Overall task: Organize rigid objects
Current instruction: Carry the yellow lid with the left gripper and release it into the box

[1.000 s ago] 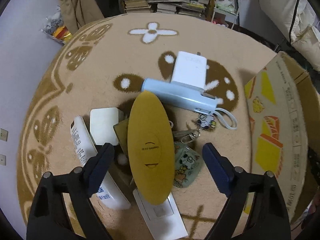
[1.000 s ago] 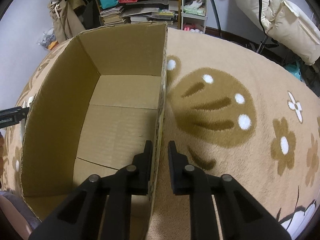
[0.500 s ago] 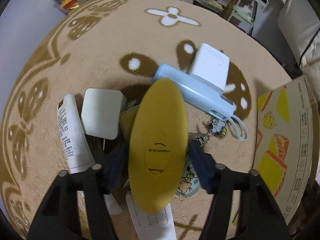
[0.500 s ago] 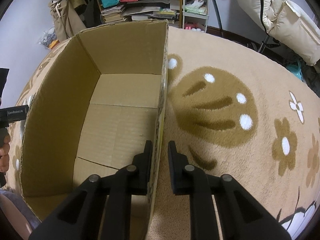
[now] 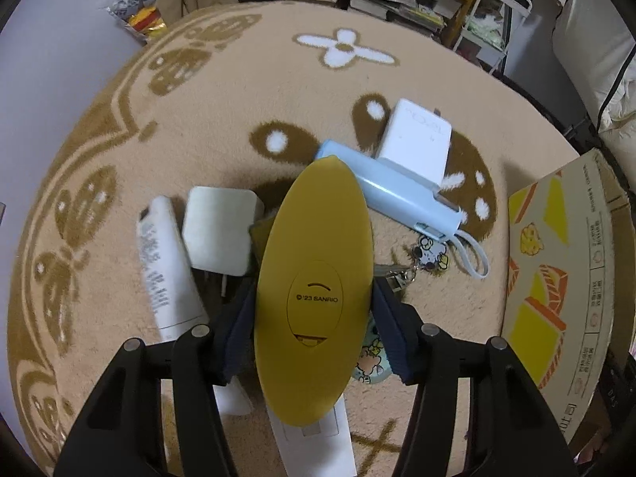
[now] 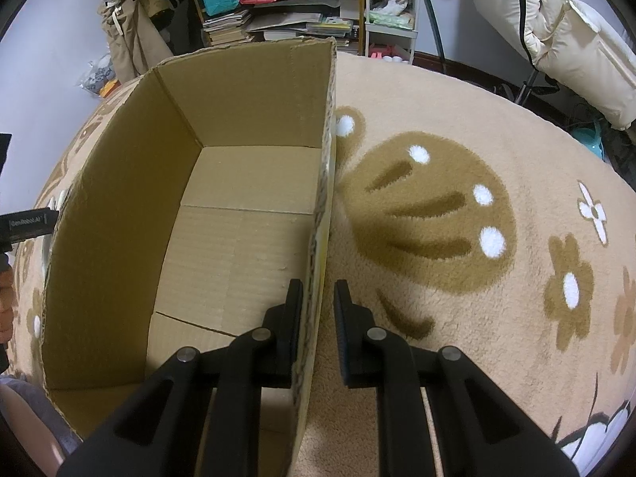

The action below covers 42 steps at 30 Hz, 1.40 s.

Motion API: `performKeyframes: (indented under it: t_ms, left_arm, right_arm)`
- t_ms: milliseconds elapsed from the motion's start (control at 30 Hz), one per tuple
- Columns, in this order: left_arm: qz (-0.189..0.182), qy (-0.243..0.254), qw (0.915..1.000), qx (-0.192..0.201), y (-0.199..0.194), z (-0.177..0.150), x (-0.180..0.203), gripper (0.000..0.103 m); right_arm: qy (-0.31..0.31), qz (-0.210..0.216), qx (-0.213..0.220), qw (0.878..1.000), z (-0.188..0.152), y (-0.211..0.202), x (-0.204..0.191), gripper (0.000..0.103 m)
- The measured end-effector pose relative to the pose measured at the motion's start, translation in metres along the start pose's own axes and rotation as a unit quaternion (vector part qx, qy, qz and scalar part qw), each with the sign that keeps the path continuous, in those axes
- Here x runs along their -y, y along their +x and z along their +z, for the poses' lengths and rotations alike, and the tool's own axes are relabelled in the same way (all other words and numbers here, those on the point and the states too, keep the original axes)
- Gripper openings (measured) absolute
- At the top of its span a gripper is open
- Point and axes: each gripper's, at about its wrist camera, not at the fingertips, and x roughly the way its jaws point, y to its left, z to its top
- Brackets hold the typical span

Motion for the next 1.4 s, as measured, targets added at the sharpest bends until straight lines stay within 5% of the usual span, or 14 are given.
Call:
performKeyframes:
  t_ms: [333,867,1400]
  left_arm:
    - [0.037,0.028,0.9978,0.048,-0.043,-0.006,0.013,0.056]
    - [0.041,0.069,0.9869,0.14,-0.144,-0.008,0.082,0.056]
    - [-0.037,0.108,0.9857,0.124,-0.14,-0.006,0.178,0.056]
  right_arm:
    - [0.0,0.006,0.003,1.0,0.001,0.0,0.002,0.01]
    - [-0.004,-0.015,0.007,1.0,0.0,-0.004,-0.001,0.006]
    - [-0.006,-0.012,0.005,1.0,-0.001,-0.004,0.003,0.006]
